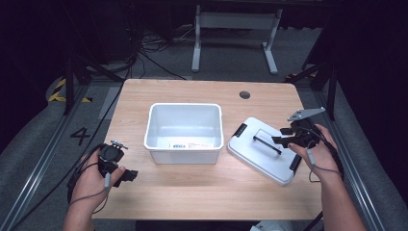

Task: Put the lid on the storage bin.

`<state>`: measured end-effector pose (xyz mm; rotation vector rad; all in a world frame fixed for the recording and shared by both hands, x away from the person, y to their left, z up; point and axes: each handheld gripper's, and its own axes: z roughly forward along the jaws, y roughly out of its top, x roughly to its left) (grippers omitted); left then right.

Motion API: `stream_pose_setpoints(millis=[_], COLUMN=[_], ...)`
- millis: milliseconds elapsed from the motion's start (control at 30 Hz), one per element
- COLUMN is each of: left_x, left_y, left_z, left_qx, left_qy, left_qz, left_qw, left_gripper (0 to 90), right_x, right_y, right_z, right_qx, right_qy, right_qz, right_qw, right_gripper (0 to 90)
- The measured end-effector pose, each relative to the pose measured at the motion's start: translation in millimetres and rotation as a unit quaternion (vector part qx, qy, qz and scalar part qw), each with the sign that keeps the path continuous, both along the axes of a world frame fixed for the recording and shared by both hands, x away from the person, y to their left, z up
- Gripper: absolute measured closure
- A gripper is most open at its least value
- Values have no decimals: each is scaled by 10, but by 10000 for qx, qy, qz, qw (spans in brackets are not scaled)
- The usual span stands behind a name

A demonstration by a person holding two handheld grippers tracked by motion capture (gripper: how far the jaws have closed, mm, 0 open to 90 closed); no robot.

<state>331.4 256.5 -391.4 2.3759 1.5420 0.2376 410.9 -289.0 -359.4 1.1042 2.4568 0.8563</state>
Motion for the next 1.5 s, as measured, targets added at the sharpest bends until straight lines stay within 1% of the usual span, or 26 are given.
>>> stream_pose_setpoints(millis=[33, 233, 367, 400, 500, 600, 667, 767, 867, 900, 933, 967, 1000, 1033, 1067, 1100, 1133, 1167, 1200, 1267, 1300, 1333, 1367, 1433, 1467, 1500], left_x=[-2, -22, -37, -39, -48, -57, -66, -70, -92, -95, -107, -114, -125, -134, -144, -147, -155, -155, -148, -145, -140, -138, -135, -139, -137, -140], left_y=[2, -21, -26, -26, -18, -8, 5, 12, 16, 30, 27, 36, 38, 48, 51, 60, 67, 67, 75, 63, 60, 56, 52, 39, 42, 42], left_z=[6, 20, 23, 23, 15, 11, 10, 9, -9, -6, -10, -10, -7, -9, -13, -12, -21, -21, -24, -29, -31, -37, -39, -46, -44, -44], left_qx=[-14, -95, -74, -65, -70, -75, -73, -45, -138, -144, -160, -167, -168, -174, -201, -164, -107, -107, -41, -61, -46, -64, -42, -82, -72, -72], left_qy=[-37, -34, 9, 12, -21, 23, -3, 13, -27, -10, -50, -51, -51, -67, -54, -51, -61, -61, -53, -41, -53, -56, -61, -34, -20, -40], left_qz=[3, 9, -75, -78, -64, -49, -3, -40, 5, -47, 31, 9, 46, 28, 27, -8, -55, -55, -110, -25, -43, -74, -98, -78, -113, -89], left_qw=[10000, 9999, 9999, 9999, 10000, 10000, 10000, 10000, 9999, 9999, 9999, 9998, 9998, 9998, 9998, 9999, 9999, 9999, 9999, 10000, 10000, 9999, 9999, 9999, 9999, 9999], left_gripper=[172, 172, 172, 172, 172, 172, 172, 172, 173, 173, 173, 173, 174, 174, 174, 174, 174, 175, 175, 178, 178, 178, 178, 179, 179, 178], right_x=[0, 14, 41, 44, 64, 100, 128, 154, 201, 212, 226, 238, 242, 247, 253, 257, 261, 261, 266, 270, 271, 274, 274, 281, 282, 284], right_y=[17, 96, 127, 145, 189, 228, 249, 255, 261, 265, 269, 275, 284, 292, 299, 306, 308, 308, 316, 324, 327, 328, 320, 301, 292, 285], right_z=[-6, -62, -121, -150, -213, -272, -328, -374, -441, -458, -479, -502, -520, -539, -556, -564, -570, -570, -574, -587, -593, -599, -598, -586, -578, -572], right_qx=[-11, -122, -147, -204, -376, -481, -629, -742, -879, -912, -983, -1029, -1071, -1138, -1202, -1236, -1227, -1227, -1175, -1276, -1341, -1426, -1442, -1471, -1482, -1483], right_qy=[21, 100, 226, 326, 468, 521, 548, 546, 562, 580, 604, 636, 707, 763, 804, 828, 840, 840, 852, 799, 766, 724, 684, 555, 526, 498], right_qz=[19, 180, 277, 307, 380, 402, 418, 382, 442, 444, 451, 461, 428, 350, 298, 289, 282, 282, 317, 458, 522, 582, 595, 645, 654, 677], right_qw=[10000, 9997, 9993, 9988, 9975, 9967, 9956, 9950, 9936, 9932, 9923, 9916, 9908, 9900, 9890, 9885, 9885, 9885, 9889, 9875, 9866, 9854, 9854, 9855, 9854, 9854], right_gripper=[500, 495, 486, 486, 485, 477, 456, 465, 484, 488, 492, 500, 512, 517, 542, 550, 551, 551, 577, 664, 681, 721, 750, 805, 820, 827])
